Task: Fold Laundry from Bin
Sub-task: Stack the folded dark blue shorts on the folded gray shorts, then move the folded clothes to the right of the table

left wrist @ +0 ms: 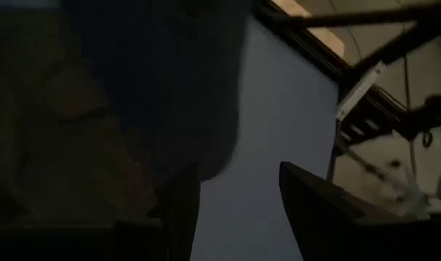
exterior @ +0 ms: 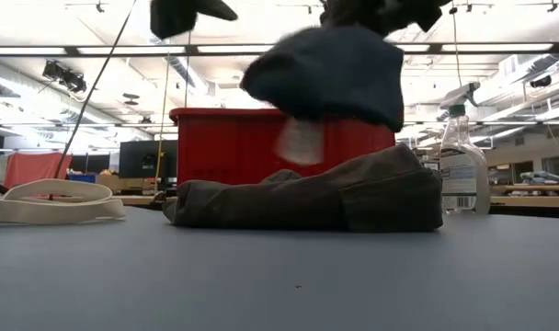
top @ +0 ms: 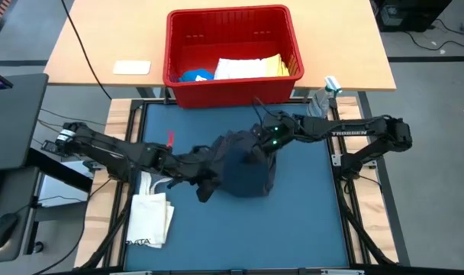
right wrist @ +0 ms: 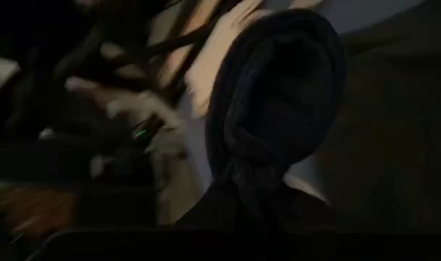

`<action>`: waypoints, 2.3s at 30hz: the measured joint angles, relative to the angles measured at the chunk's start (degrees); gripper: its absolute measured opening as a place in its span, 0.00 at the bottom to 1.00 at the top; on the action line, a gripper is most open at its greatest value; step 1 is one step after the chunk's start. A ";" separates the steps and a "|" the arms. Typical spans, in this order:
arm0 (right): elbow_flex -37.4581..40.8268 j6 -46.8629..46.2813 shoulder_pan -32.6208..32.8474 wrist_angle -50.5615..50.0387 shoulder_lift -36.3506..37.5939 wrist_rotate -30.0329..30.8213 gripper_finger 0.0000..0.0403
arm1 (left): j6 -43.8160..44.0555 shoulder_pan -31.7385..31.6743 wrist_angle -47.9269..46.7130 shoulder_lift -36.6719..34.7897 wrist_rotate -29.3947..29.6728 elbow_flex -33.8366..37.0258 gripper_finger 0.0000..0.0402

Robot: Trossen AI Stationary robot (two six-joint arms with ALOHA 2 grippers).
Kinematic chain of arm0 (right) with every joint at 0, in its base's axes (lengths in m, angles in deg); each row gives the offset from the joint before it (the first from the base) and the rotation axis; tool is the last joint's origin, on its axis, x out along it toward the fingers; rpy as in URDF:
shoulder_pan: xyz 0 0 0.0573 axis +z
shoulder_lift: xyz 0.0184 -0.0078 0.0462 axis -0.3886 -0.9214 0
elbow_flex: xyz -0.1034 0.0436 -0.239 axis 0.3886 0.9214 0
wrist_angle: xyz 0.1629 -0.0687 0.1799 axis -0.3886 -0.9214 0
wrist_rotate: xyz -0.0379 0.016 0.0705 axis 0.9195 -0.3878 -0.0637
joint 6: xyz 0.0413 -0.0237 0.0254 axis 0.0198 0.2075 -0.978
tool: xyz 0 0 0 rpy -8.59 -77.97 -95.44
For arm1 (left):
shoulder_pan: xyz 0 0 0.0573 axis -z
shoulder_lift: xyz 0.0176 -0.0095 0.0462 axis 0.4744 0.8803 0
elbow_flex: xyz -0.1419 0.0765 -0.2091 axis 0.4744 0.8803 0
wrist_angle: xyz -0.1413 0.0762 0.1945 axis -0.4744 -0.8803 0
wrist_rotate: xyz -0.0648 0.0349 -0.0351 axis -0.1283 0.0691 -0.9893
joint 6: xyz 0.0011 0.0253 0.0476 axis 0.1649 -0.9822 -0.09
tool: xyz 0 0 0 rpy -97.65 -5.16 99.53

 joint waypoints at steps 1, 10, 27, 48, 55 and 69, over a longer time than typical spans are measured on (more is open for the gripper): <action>-0.02 -0.45 0.24 1.28 -0.31 -1.69 0.07 | 0.23 0.06 0.06 -0.64 1.01 -0.02 0.48; -0.02 6.94 -3.63 -2.42 -11.51 -0.25 0.07 | -2.89 -1.56 0.56 -0.69 6.28 -0.09 0.48; -0.02 16.86 -14.06 -2.59 -16.98 -0.02 0.28 | -13.81 -10.75 2.35 16.12 1.00 0.02 0.48; -0.69 17.82 -6.65 19.04 -16.41 18.79 0.36 | -25.05 -19.35 -8.71 3.85 -1.03 -0.04 0.48; -6.90 17.77 -3.73 17.45 -27.85 20.31 0.29 | -30.87 -23.46 -11.32 3.18 -4.47 -0.02 0.48; -1.98 21.89 0.07 2.27 -28.93 18.06 0.17 | -29.55 -29.07 -8.70 -1.47 -10.86 0.04 0.48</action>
